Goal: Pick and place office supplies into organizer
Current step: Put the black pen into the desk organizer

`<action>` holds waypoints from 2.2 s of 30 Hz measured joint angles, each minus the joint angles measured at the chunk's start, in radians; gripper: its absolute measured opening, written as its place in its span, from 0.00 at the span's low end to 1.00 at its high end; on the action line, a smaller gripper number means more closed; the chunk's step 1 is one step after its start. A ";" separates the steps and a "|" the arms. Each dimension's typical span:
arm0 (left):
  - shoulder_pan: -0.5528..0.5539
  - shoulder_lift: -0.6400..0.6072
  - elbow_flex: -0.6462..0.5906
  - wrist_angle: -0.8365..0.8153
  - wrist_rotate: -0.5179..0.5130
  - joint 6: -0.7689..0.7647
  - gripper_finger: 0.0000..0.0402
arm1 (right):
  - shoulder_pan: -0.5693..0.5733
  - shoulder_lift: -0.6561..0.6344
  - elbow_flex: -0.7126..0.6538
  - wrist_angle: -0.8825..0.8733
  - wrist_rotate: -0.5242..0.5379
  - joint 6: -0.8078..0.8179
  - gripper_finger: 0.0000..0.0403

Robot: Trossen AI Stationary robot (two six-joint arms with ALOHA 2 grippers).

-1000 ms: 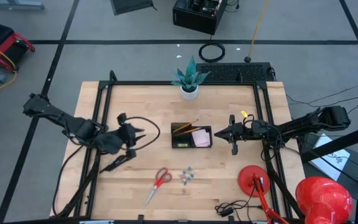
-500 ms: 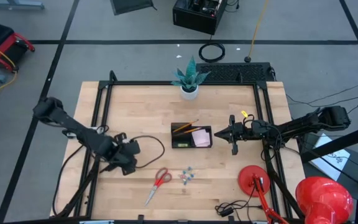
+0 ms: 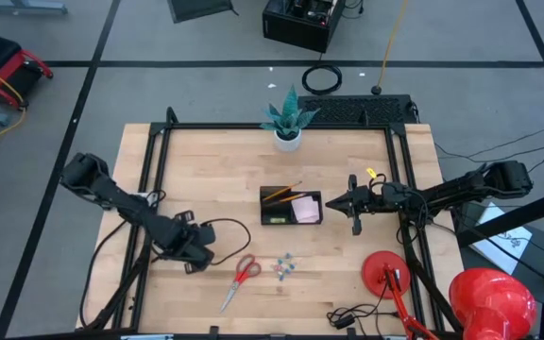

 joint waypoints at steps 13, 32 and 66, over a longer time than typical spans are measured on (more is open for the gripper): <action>0.029 0.000 -0.113 0.057 0.081 -0.070 0.39 | 0.000 0.000 0.000 0.001 0.000 0.011 0.01; 0.036 -0.009 -0.228 0.273 0.124 -0.067 0.39 | 0.000 0.000 0.000 0.000 0.000 0.018 0.01; 0.048 -0.003 -0.076 0.393 -0.036 0.250 0.10 | 0.000 0.000 0.000 0.006 0.000 0.011 0.01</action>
